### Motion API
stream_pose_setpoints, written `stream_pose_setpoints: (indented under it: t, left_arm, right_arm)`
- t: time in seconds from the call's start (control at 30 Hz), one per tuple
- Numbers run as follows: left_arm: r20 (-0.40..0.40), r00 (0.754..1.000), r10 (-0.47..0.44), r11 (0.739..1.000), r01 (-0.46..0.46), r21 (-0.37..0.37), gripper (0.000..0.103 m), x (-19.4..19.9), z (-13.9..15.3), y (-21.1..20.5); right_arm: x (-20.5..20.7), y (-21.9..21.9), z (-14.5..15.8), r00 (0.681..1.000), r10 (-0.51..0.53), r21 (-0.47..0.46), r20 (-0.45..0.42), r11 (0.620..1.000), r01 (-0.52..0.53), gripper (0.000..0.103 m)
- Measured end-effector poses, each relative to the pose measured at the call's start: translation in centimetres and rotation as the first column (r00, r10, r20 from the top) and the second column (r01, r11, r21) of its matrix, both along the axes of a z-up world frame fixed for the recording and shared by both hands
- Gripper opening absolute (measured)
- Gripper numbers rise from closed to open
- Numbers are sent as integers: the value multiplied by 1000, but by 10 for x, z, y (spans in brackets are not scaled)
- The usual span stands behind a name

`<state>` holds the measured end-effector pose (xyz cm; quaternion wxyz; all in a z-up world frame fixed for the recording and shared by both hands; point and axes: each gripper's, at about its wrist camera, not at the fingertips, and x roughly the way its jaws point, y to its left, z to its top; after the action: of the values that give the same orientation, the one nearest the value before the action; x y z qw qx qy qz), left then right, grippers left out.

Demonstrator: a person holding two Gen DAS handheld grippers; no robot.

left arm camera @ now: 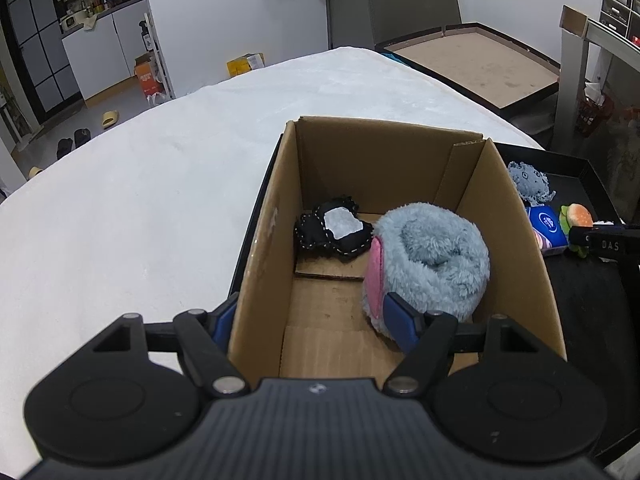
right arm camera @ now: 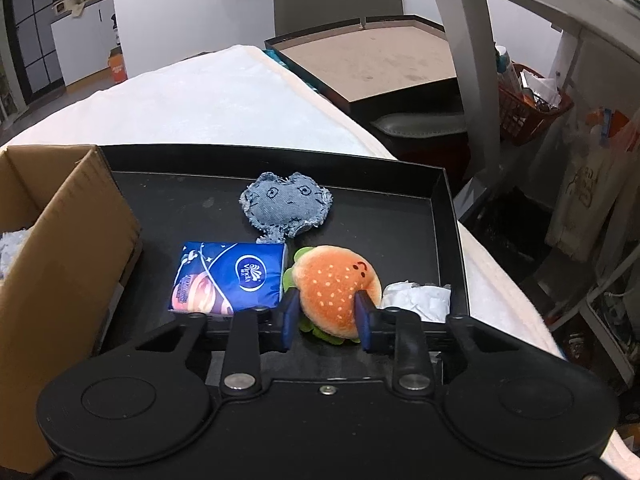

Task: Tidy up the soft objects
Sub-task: 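Reach the right gripper to the burger plush and grasp it, then lift the burger plush with the right gripper and drop it into the box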

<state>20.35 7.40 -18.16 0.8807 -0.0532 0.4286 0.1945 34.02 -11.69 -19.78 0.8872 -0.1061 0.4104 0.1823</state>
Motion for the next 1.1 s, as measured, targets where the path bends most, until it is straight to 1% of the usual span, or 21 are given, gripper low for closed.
stream_pose_setpoints:
  t: [0.1, 0.23, 0.4, 0.83, 1.03, 1.1]
  left_arm:
    - [-4, 1000, -2, 1000, 2, -11, 73, 0, -1, 2]
    - [-1, 1000, -1, 1000, 1, -19, 73, -2, -2, 3]
    - [6, 1000, 0, 1000, 0, -28, 73, -5, -1, 6]
    - [16, 1000, -8, 998, 9, -57, 73, -14, 0, 13]
    - [35, 999, -12, 996, 15, -89, 72, -19, 2, 17]
    - [40, 999, -14, 995, 18, -101, 70, -21, 1, 19]
  right_arm:
    - [-3, 0, 3, 1000, 4, -6, 1, 1000, -4, 20]
    - [-9, 1, 7, 1000, 12, -12, -6, 1000, -12, 15]
    - [-17, -2, 16, 1000, 7, 0, -2, 1000, -7, 6]
    - [-41, 4, 45, 999, 19, 2, 28, 1000, -19, 4]
    - [-55, 17, 62, 998, 38, -2, 54, 999, -37, 4]
    - [-58, 22, 67, 997, 43, -1, 62, 999, -43, 4]
